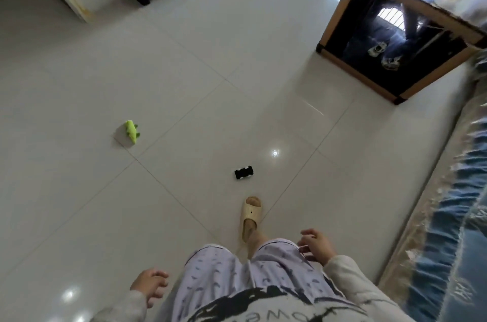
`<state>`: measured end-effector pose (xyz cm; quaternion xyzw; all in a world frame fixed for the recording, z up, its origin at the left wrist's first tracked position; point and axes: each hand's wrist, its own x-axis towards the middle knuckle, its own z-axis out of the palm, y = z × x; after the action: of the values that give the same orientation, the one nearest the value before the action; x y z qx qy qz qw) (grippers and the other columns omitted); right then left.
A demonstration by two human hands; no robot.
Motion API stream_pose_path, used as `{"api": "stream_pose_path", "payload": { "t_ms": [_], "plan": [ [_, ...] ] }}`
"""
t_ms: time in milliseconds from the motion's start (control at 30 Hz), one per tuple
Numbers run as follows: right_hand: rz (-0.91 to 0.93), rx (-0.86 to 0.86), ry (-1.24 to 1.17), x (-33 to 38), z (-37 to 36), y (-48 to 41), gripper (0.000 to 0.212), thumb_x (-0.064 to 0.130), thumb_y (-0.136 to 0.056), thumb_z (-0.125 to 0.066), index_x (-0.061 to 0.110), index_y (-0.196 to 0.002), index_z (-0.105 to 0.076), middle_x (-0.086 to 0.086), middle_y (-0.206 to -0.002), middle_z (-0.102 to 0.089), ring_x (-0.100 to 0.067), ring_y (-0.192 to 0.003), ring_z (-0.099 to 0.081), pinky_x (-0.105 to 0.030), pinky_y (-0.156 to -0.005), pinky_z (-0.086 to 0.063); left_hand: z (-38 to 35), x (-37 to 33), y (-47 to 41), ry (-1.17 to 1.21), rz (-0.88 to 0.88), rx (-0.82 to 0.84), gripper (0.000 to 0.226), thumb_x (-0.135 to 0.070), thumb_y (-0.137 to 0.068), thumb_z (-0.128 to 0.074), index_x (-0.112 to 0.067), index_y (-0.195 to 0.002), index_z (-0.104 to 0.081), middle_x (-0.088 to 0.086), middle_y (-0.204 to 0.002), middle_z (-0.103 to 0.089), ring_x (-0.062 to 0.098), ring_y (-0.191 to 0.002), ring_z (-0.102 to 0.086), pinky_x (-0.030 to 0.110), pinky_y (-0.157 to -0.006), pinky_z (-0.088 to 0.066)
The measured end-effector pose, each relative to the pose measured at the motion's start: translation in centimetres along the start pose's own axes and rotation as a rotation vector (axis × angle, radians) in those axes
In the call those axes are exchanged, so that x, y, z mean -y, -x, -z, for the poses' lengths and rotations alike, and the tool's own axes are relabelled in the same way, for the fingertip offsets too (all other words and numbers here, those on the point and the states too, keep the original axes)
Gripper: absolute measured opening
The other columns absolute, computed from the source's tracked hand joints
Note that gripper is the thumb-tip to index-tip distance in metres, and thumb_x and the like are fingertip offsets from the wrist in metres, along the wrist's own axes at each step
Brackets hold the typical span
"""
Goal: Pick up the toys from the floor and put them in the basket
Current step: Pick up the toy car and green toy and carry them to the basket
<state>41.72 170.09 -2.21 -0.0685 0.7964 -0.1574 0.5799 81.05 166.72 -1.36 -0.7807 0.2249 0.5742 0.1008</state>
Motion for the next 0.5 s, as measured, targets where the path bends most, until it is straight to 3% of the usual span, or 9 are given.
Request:
{"api": "stream_pose_path", "payload": {
  "t_ms": [100,200,300,500],
  "plan": [
    [0.039,0.067,0.092,4.8,1.3,-1.7,0.019,-0.001,-0.092,-0.041,0.005,-0.108,-0.049,-0.009,-0.071,-0.055,-0.018,-0.057,-0.049,-0.023,-0.052,-0.035,-1.2,-4.4,0.5,0.170,-0.033,-0.003,0.016,-0.004,-0.094,-0.042,-0.007,-0.100,-0.056,0.015,-0.092,-0.058,0.021,-0.061,-0.046,0.022,-0.058,-0.028],
    [0.051,0.100,0.205,7.9,2.0,-3.5,0.015,0.000,-0.093,-0.041,0.007,-0.104,-0.048,-0.008,-0.070,-0.055,-0.017,-0.056,-0.049,-0.022,-0.051,-0.033,-2.4,-9.2,1.0,0.398,-0.066,-0.028,0.015,-0.006,-0.096,-0.039,-0.009,-0.098,-0.053,0.007,-0.079,-0.057,0.020,-0.063,-0.048,0.023,-0.061,-0.032],
    [0.035,0.106,0.291,9.6,2.6,-4.8,0.014,0.000,-0.092,-0.041,0.007,-0.102,-0.048,-0.007,-0.069,-0.055,-0.017,-0.056,-0.050,-0.023,-0.051,-0.033,-3.9,-13.1,1.3,0.291,-0.094,0.020,0.013,-0.006,-0.093,-0.044,-0.013,-0.090,-0.054,0.005,-0.078,-0.057,0.018,-0.061,-0.047,0.022,-0.060,-0.032],
    [0.004,0.119,0.452,12.8,3.2,-7.8,0.016,0.000,-0.090,-0.043,0.011,-0.100,-0.049,-0.003,-0.069,-0.056,-0.015,-0.056,-0.052,-0.022,-0.052,-0.034,-5.6,-18.4,-0.7,0.105,-0.148,0.108,0.013,-0.005,-0.090,-0.047,-0.013,-0.095,-0.056,0.005,-0.083,-0.059,0.015,-0.060,-0.048,0.022,-0.053,-0.031]
  ]
}}
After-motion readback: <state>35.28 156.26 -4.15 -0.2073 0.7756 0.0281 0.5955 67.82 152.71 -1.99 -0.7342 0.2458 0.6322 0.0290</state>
